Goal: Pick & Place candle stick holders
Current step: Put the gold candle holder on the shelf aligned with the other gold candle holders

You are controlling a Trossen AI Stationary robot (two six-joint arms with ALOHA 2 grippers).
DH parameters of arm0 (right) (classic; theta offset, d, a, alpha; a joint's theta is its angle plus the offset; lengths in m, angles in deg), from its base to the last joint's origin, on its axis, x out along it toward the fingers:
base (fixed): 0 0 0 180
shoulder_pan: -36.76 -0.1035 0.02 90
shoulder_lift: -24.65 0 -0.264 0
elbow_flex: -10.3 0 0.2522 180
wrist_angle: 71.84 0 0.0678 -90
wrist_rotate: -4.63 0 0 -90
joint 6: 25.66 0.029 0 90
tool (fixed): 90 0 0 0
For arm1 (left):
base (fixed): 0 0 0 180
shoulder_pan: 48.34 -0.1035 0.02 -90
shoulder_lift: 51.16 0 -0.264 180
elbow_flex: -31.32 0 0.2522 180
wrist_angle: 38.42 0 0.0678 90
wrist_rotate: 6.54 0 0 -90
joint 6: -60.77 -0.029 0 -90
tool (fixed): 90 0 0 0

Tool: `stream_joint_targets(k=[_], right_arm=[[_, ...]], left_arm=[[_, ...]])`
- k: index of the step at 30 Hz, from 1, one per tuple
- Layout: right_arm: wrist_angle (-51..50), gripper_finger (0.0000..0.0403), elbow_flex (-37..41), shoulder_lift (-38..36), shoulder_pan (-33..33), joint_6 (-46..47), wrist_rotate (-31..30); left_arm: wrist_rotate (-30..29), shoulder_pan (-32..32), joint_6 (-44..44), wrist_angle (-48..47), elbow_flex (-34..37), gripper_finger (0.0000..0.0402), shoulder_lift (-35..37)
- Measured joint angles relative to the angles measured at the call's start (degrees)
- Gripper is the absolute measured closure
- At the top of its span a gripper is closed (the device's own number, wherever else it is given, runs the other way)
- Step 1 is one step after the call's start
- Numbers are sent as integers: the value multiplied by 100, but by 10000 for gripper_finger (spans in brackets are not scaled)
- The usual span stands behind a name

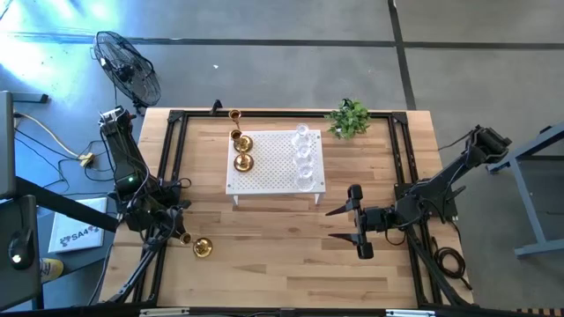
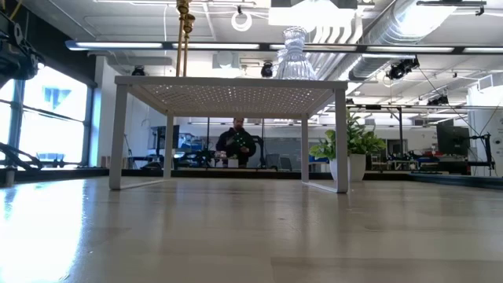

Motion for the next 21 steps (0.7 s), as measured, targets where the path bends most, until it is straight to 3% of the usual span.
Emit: stream_joint_targets(k=[11,21], right_arm=[[0,167,0,0,-1,1,0],[-1,167,0,0,0,1,0]], left_arm=[[-186,-2,104,86,0,375,1],[-271,-2,559,-86,0,275,0]])
